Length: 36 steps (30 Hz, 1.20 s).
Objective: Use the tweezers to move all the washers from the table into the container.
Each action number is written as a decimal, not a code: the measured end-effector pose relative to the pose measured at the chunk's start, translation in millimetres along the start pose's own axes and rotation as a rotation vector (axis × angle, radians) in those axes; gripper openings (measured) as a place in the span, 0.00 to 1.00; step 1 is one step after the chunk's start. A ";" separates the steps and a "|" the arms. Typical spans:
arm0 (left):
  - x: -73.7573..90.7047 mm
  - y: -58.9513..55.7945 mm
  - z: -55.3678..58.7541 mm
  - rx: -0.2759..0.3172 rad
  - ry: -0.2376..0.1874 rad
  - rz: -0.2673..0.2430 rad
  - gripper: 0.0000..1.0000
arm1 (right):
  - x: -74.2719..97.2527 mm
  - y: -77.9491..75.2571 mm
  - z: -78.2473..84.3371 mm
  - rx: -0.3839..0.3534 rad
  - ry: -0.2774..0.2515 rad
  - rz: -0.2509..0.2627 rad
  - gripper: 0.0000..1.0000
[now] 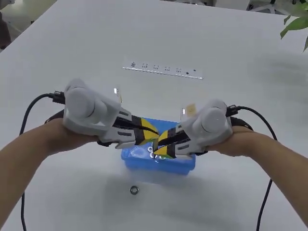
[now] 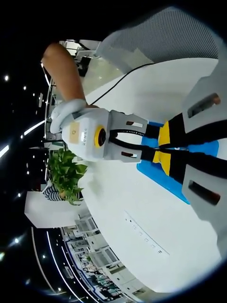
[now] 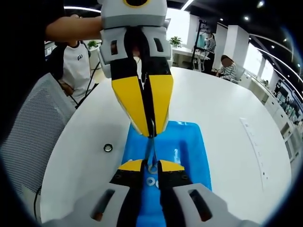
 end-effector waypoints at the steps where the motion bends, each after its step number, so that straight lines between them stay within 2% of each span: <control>1: 0.0 -0.2 -0.3 0.001 0.000 0.001 0.05 | 1.2 0.0 -0.4 -0.006 -0.002 0.001 0.14; 10: 1.8 1.7 -3.2 0.006 -0.004 -0.009 0.05 | 10.1 4.6 -0.9 -0.025 -0.013 0.018 0.21; 18: 5.7 1.6 -7.2 0.009 0.001 -0.017 0.05 | 22.4 8.5 1.7 -0.058 -0.022 0.058 0.28; 36: 14.7 -1.9 -17.6 0.006 0.007 -0.029 0.05 | 50.5 25.8 15.0 -0.168 -0.057 0.144 0.53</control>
Point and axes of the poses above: the centre of the closed fingertips' face, and the gripper's own axes: x roughly backward along the fingers, y roughly to its left, z roughly out of its underside, the point moved 7 cm from there along x, roughly backward along the fingers, and after that the axes turned 11 degrees about -x, right-handed, at the moved point
